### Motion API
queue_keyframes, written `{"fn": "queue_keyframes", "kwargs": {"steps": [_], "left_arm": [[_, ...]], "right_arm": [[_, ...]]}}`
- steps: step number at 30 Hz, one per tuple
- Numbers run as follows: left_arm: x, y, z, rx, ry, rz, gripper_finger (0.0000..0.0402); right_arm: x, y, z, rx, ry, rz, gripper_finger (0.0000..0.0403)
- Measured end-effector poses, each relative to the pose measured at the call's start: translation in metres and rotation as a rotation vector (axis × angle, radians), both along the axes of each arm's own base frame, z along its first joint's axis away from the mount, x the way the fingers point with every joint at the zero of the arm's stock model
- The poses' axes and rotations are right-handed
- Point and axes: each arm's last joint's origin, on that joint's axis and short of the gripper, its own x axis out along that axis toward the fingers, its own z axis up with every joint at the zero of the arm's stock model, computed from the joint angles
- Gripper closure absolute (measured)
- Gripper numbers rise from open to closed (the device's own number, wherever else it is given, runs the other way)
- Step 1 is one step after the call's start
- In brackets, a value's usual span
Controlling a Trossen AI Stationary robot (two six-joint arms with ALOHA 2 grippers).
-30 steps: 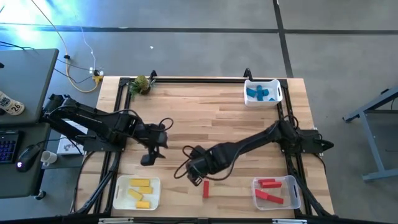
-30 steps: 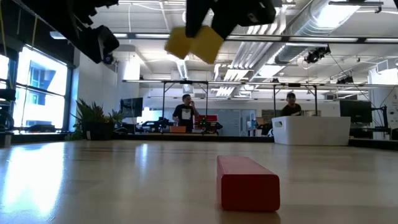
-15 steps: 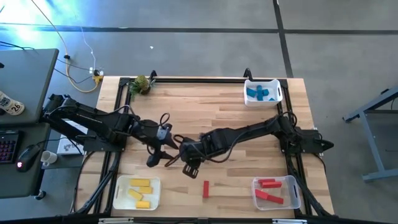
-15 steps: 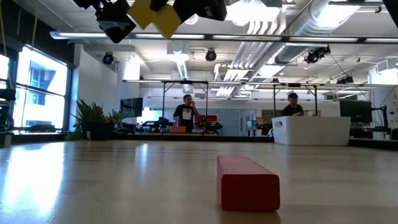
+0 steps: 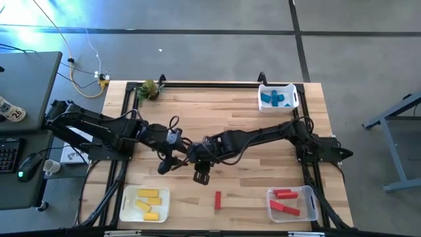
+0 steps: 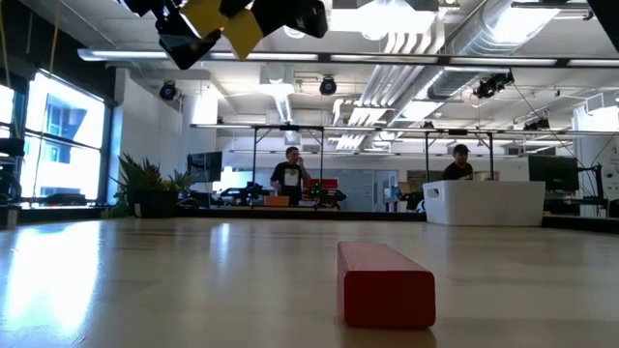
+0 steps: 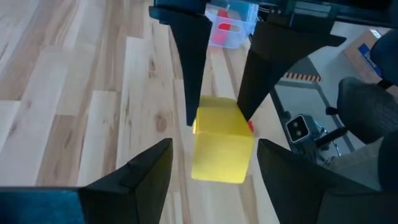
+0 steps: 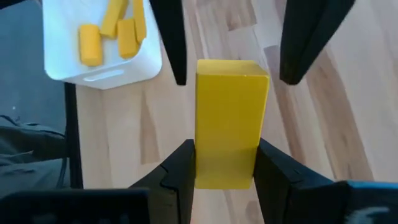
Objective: Sort & place blocks by color
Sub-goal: Put the yellow block into the bottom white bin
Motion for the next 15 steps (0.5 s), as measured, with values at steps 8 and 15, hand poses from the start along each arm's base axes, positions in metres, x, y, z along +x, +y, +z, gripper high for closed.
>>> {"fn": "queue_keyframes", "kwargs": {"steps": [8,15], "left_arm": [[0.0001,0.0012,0.0,0.004,-0.002,-0.006,0.0181],[0.0001,0.0014,0.0,0.022,-0.005,-0.009,0.0242]], "right_arm": [[0.0055,-0.008,0.0025,-0.022,-0.05,0.038,0.0295],[0.0056,-0.0097,0.0023,-0.013,-0.045,0.036,0.0295]]}}
